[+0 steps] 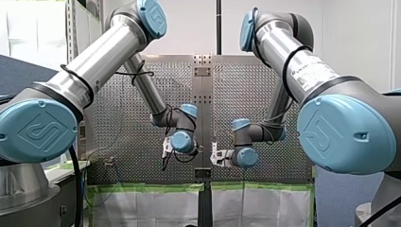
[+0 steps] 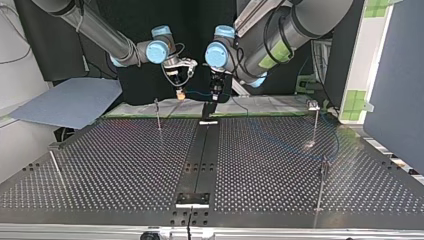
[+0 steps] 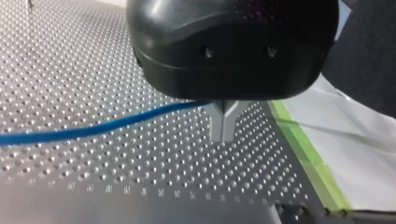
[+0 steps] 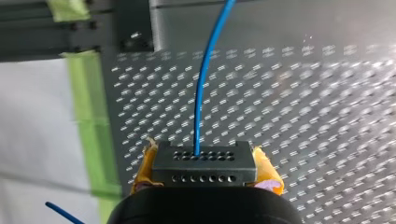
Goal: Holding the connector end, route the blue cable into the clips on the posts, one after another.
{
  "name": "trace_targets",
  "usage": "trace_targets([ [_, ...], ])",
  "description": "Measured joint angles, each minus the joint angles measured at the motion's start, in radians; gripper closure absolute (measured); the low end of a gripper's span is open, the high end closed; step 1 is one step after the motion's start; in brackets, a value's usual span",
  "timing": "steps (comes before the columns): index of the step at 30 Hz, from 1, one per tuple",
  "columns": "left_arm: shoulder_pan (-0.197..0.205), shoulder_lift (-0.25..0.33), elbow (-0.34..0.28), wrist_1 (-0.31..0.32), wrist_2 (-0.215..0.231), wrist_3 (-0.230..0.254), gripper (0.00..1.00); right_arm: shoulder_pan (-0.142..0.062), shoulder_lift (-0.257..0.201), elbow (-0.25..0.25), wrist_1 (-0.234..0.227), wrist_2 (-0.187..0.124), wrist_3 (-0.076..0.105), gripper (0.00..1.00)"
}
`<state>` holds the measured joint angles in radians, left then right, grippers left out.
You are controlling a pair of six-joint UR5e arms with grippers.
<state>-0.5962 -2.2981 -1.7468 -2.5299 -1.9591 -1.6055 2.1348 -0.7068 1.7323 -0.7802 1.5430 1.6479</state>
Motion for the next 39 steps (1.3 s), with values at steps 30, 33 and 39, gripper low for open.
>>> trace_targets([
  [30,-0.127,-0.148,0.081,0.086,-0.026,-0.025,1.00,-0.109,0.038,0.180,-0.196,0.002,0.005,1.00],
  [33,-0.149,-0.174,0.112,0.070,-0.048,-0.033,1.00,-0.123,0.038,0.184,-0.187,0.001,-0.002,1.00],
  [39,-0.161,-0.207,0.147,0.086,-0.085,-0.049,1.00,-0.158,0.038,0.185,-0.199,-0.005,-0.006,1.00],
])
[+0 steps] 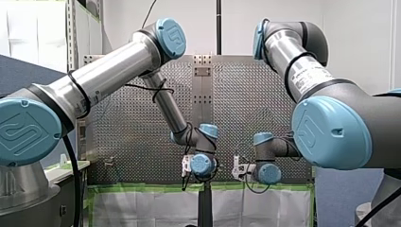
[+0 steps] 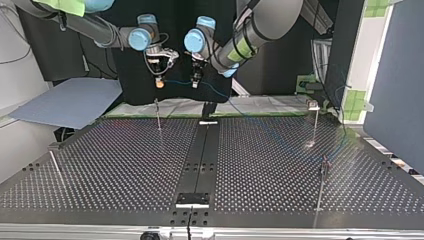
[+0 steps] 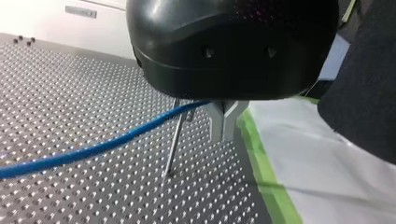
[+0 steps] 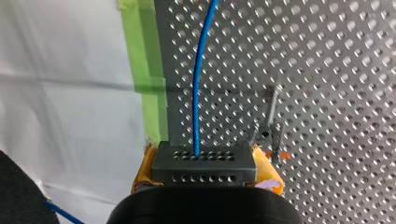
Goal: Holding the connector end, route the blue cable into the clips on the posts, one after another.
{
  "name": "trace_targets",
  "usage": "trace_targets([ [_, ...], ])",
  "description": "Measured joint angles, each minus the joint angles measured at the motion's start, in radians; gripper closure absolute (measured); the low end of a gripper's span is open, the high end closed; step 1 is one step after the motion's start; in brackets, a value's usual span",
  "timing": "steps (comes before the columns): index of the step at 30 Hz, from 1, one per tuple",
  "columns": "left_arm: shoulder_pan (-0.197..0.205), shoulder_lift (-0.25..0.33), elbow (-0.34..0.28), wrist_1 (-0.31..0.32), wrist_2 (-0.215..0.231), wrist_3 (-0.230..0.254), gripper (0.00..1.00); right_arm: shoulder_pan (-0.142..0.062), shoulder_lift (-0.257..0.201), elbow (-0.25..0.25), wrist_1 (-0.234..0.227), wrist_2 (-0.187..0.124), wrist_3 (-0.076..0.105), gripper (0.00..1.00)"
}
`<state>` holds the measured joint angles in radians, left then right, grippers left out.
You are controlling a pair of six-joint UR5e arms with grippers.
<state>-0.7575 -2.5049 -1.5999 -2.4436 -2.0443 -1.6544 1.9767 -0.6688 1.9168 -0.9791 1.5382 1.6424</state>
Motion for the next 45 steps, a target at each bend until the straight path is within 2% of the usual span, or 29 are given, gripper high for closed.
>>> trace_targets([
  [4,-0.001,-0.003,0.003,0.018,-0.025,0.000,1.00,-0.028,0.000,0.000,-0.017,-0.029,0.002,1.00],
  [9,-0.002,-0.005,0.003,0.034,-0.043,0.001,1.00,-0.066,0.001,0.001,-0.013,-0.067,-0.009,1.00],
  [14,-0.012,-0.027,0.027,0.029,-0.066,0.001,1.00,-0.111,0.001,0.001,0.013,-0.109,-0.049,1.00],
  [19,-0.033,-0.075,0.075,0.015,-0.087,-0.006,1.00,-0.137,0.001,0.001,0.017,-0.091,-0.089,1.00],
  [23,-0.045,-0.095,0.118,0.025,-0.121,-0.010,1.00,-0.154,0.001,0.000,0.011,-0.086,-0.108,1.00],
  [27,-0.052,-0.114,0.158,0.020,-0.145,-0.010,1.00,-0.169,0.001,0.000,0.004,-0.106,-0.115,1.00],
  [35,-0.072,-0.182,0.239,-0.030,-0.162,-0.009,1.00,-0.191,0.001,-0.003,-0.001,-0.185,-0.123,1.00],
  [45,-0.079,-0.194,0.337,-0.034,-0.174,-0.008,1.00,-0.202,0.001,-0.021,0.015,-0.290,-0.125,1.00],
])
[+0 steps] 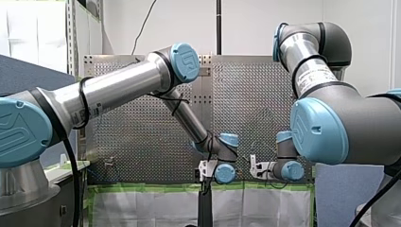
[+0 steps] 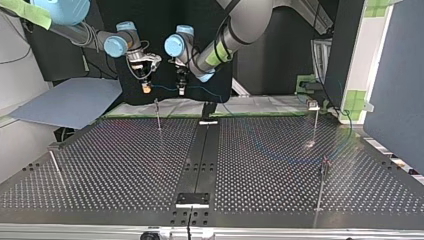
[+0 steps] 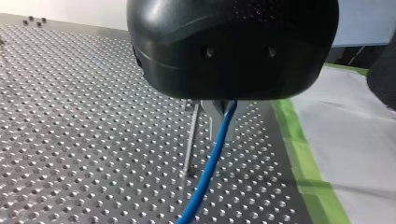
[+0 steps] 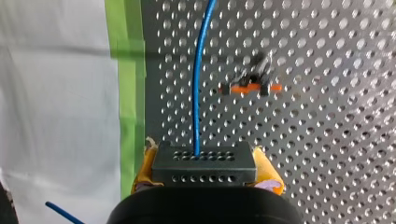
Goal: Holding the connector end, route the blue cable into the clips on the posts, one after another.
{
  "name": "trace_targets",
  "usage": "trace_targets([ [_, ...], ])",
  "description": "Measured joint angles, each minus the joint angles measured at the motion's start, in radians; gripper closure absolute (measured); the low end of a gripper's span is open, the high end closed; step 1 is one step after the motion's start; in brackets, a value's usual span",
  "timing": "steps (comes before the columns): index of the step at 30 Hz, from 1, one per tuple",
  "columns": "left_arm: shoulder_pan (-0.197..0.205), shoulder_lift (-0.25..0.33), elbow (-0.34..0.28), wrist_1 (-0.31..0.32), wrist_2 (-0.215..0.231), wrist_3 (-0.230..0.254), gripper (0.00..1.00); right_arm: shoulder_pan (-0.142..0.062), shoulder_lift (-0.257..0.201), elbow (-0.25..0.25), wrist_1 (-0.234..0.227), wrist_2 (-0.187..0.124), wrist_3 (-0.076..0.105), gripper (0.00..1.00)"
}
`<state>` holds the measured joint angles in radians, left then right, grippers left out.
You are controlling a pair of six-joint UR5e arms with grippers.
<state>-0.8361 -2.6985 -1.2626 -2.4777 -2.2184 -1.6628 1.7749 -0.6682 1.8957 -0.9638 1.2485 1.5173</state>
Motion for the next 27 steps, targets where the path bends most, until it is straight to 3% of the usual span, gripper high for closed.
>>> trace_targets([
  [4,0.000,-0.013,0.023,-0.013,-0.005,0.001,1.00,-0.007,0.000,-0.004,0.006,-0.022,0.008,1.00],
  [10,0.004,-0.035,0.070,-0.039,-0.009,0.002,1.00,-0.029,0.000,-0.011,0.011,-0.026,0.024,1.00],
  [20,0.006,-0.044,0.078,-0.025,-0.007,0.002,1.00,-0.058,0.000,-0.035,0.033,-0.035,0.038,1.00],
  [27,0.009,-0.050,0.081,-0.010,0.016,0.002,1.00,-0.069,0.000,-0.058,0.059,-0.083,0.047,1.00],
])
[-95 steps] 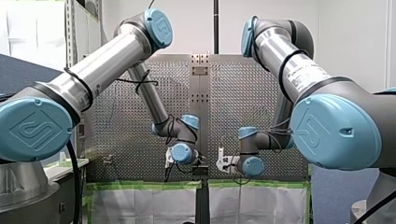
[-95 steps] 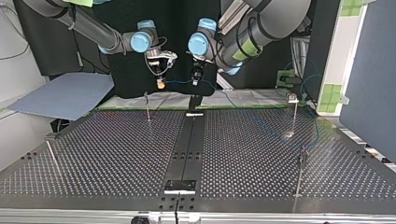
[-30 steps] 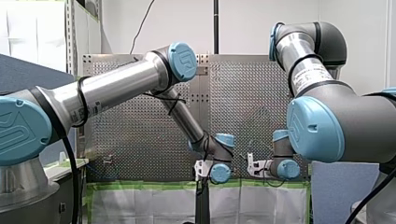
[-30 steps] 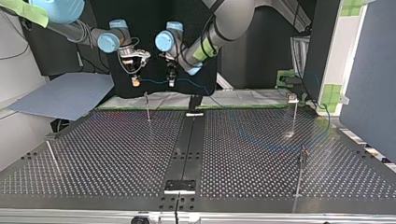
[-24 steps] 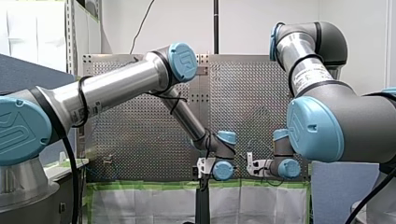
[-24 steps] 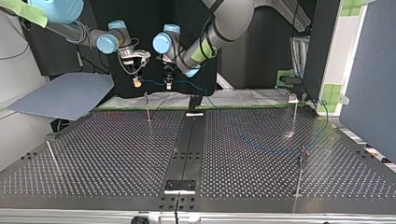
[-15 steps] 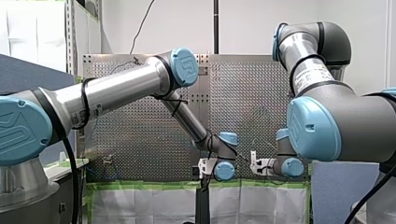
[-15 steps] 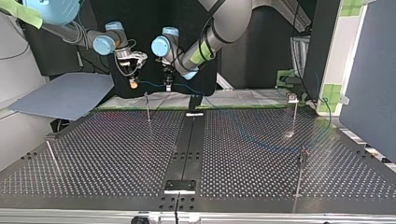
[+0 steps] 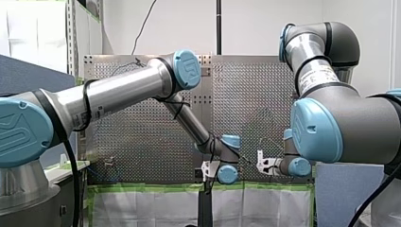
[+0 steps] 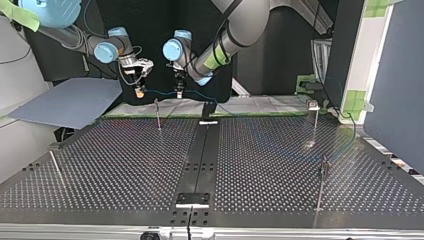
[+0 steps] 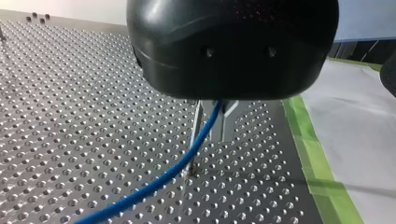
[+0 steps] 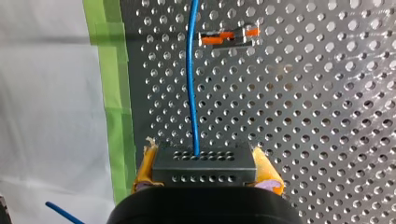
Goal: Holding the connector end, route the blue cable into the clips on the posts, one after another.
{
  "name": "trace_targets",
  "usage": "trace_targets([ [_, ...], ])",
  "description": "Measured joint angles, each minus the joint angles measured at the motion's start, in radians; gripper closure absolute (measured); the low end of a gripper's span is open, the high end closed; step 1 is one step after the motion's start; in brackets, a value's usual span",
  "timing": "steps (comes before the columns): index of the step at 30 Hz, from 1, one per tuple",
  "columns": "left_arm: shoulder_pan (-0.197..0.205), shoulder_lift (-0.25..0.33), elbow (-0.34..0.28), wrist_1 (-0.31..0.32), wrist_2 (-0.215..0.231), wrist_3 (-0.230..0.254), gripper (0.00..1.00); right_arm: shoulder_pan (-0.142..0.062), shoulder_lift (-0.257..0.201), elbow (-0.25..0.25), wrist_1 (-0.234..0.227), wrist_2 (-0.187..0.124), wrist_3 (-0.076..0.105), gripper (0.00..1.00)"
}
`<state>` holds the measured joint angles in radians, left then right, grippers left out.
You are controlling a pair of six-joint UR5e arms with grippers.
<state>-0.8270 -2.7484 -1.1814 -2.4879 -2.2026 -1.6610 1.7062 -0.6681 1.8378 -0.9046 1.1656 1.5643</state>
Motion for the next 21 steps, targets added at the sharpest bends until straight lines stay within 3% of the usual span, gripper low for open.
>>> trace_targets([
  [10,0.003,-0.042,0.043,-0.001,0.018,0.001,1.00,-0.033,0.004,-0.025,0.027,-0.024,0.018,1.00],
  [18,0.000,-0.056,0.099,-0.005,0.030,0.001,1.00,-0.055,0.008,-0.058,0.070,-0.026,0.011,1.00],
  [21,-0.001,-0.079,0.126,-0.024,0.038,0.000,1.00,-0.061,0.013,-0.081,0.095,-0.026,0.000,1.00],
])
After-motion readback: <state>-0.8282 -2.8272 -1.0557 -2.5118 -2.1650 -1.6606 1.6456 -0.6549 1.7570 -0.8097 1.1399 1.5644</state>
